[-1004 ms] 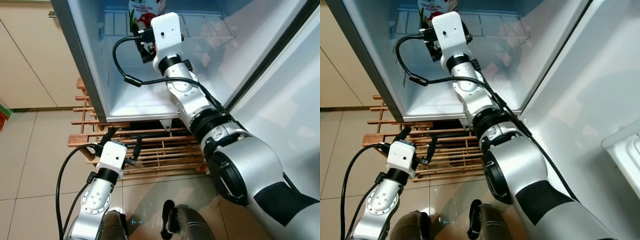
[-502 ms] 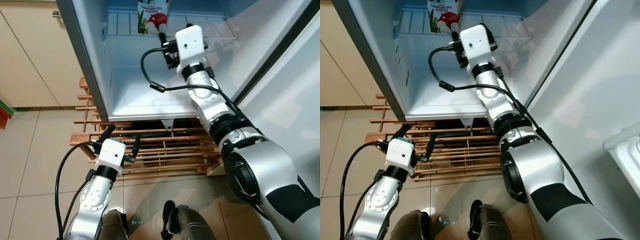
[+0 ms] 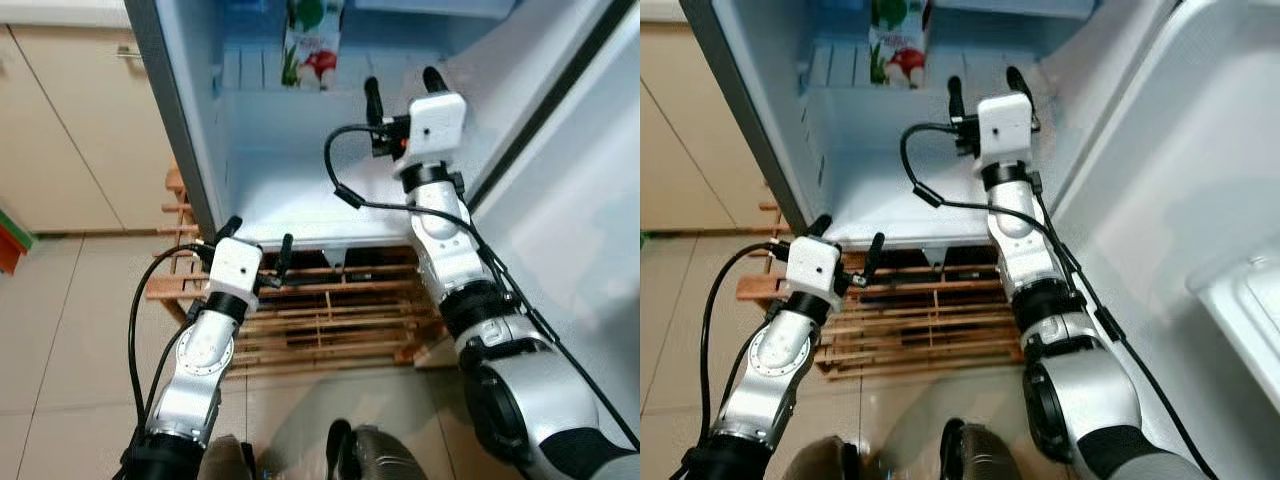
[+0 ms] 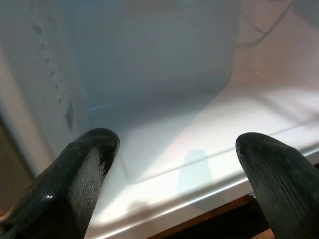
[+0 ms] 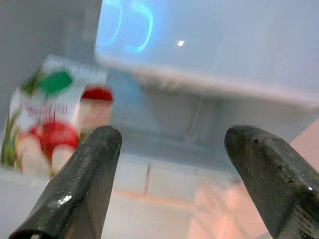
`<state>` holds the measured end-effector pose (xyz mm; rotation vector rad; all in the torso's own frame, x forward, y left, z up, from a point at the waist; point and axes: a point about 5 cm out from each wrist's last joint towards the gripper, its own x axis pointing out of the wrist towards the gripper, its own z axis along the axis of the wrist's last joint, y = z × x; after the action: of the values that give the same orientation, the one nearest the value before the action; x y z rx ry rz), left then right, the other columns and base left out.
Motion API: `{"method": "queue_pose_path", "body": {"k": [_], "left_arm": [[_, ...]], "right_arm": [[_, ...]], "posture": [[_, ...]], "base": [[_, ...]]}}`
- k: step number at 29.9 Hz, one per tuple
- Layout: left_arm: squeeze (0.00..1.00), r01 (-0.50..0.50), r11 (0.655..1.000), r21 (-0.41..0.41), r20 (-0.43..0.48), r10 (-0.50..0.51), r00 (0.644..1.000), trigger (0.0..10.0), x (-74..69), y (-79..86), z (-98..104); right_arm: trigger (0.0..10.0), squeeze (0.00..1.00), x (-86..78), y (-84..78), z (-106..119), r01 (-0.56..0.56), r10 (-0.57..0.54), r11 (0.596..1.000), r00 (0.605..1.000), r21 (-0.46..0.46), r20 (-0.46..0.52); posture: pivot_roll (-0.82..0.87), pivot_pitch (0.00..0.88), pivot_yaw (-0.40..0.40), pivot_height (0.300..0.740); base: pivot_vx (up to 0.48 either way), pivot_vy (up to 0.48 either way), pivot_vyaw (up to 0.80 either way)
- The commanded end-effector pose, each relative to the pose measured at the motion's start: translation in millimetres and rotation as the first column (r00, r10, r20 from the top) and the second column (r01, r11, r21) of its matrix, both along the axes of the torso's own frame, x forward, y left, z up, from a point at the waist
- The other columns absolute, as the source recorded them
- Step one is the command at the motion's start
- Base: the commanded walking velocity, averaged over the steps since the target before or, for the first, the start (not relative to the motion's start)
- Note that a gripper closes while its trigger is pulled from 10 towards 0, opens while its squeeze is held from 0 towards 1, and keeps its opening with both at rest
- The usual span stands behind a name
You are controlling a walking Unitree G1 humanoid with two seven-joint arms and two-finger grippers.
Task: Restocking fridge
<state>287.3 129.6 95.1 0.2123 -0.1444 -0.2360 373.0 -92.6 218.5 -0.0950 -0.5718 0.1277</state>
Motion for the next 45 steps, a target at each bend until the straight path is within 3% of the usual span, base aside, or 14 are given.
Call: {"method": "queue_pose_path", "body": {"k": [1, 3, 5, 6, 7, 9, 10, 14, 18, 20, 24, 28, 35, 45], "left_arm": [[0.00, 0.013, 1.000, -0.002, -0.030, -0.013, 0.999, 10.0, 0.8, -4.0, -4], [0.00, 0.012, 1.000, -0.017, -0.036, -0.012, 0.999, 10.0, 2.2, -4.6, -2], [0.00, -0.016, 0.998, -0.054, -0.046, 0.014, 0.999, 10.0, 2.9, -0.9, 5], [0.00, -0.016, 0.998, -0.054, -0.046, 0.014, 0.999, 10.0, 2.9, -0.9, 5], [0.00, -0.032, 0.995, -0.090, -0.043, 0.028, 0.999, 10.0, 2.8, 2.1, 12], [0.00, -0.034, 0.994, -0.101, -0.042, 0.030, 0.999, 10.0, 3.1, 2.6, 14], [0.00, -0.045, 0.992, -0.122, -0.017, 0.043, 0.999, 10.0, 5.3, 4.3, 25], [0.00, -0.043, 0.988, -0.150, 0.022, 0.047, 0.999, 10.0, 9.0, 6.0, 42], [0.00, -0.043, 0.990, -0.135, 0.021, 0.046, 0.999, 10.0, 6.8, 9.7, 49], [0.00, -0.042, 0.993, -0.115, -0.012, 0.041, 0.999, 10.0, 0.9, 11.9, 42], [0.00, -0.061, 0.993, -0.103, -0.060, 0.055, 0.997, 10.0, -2.4, 13.2, 31], [0.00, -0.085, 0.991, -0.100, -0.097, 0.075, 0.992, 10.0, 4.2, 9.6, 26], [0.00, -0.087, 0.991, -0.106, -0.102, 0.077, 0.992, 10.0, 5.7, 8.5, 28], [0.00, -0.094, 0.988, -0.120, -0.096, 0.083, 0.992, 10.0, 8.9, 10.1, 29]], "right_arm": [[10.0, 0.00, -1.6, -7.1, -1, 0.014, -0.014, 0.999, 1.000, 0.040, -0.016], [10.0, 0.00, -8.6, -11.1, -10, 0.015, -0.010, 0.996, 0.998, 0.083, -0.057], [10.0, 0.00, -28.1, -17.0, -37, -0.003, 0.020, 0.993, 0.989, 0.117, -0.144], [10.0, 0.00, -28.1, -17.0, -37, -0.003, 0.020, 0.993, 0.989, 0.117, -0.144], [10.0, 0.00, -47.2, -21.6, -59, -0.020, 0.042, 0.993, 0.980, 0.115, -0.194], [10.0, 0.00, -52.4, -22.8, -64, -0.027, 0.049, 0.993, 0.978, 0.111, -0.204], [10.0, 0.00, -63.3, -26.1, -76, -0.042, 0.057, 0.996, 0.972, 0.074, -0.227], [10.0, 0.00, -78.0, -34.4, -88, -0.073, 0.073, 0.997, 0.963, 0.009, -0.261], [10.0, 0.00, -92.5, -48.7, -103, -0.075, 0.069, 0.997, 0.940, -0.006, -0.334], [10.0, 0.00, -100.0, -54.8, -109, -0.075, 0.065, 0.997, 0.930, -0.014, -0.363], [10.0, 0.00, -101.7, -53.4, -112, -0.081, 0.069, 0.997, 0.925, -0.016, -0.374], [10.0, 0.00, -98.3, -48.5, -110, -0.089, 0.076, 0.996, 0.919, -0.016, -0.386], [10.0, 0.00, -96.3, -52.3, -109, -0.077, 0.062, 0.997, 0.920, -0.024, -0.387], [10.0, 0.00, -91.1, -44.5, -104, -0.079, 0.070, 0.997, 0.924, -0.008, -0.375]], "posture": [[0.11, 0.011, -0.091, 0.740], [0.10, 0.005, -0.088, 0.740], [0.08, 0.000, -0.082, 0.740], [0.08, 0.000, -0.082, 0.740], [0.07, 0.000, -0.075, 0.740], [0.07, 0.000, -0.074, 0.740], [0.06, 0.000, -0.068, 0.740], [0.06, 0.000, -0.066, 0.740], [0.06, 0.000, -0.056, 0.740], [0.06, 0.000, -0.054, 0.740], [0.06, 0.000, -0.051, 0.740], [0.06, 0.000, -0.057, 0.740], [0.05, 0.000, -0.055, 0.740], [0.05, 0.000, -0.051, 0.740]], "base": [[0.000, 0.000, 0.00], [0.000, 0.000, 0.00], [0.000, 0.000, 0.00], [0.000, 0.000, 0.00], [0.000, 0.000, 0.00], [0.000, 0.000, 0.00], [0.000, 0.000, 0.00], [0.000, 0.000, 0.00], [0.000, 0.000, 0.00], [0.000, 0.000, 0.00], [0.000, 0.000, 0.00], [0.000, 0.000, 0.00], [0.000, 0.000, 0.00], [0.000, 0.000, 0.00]]}}
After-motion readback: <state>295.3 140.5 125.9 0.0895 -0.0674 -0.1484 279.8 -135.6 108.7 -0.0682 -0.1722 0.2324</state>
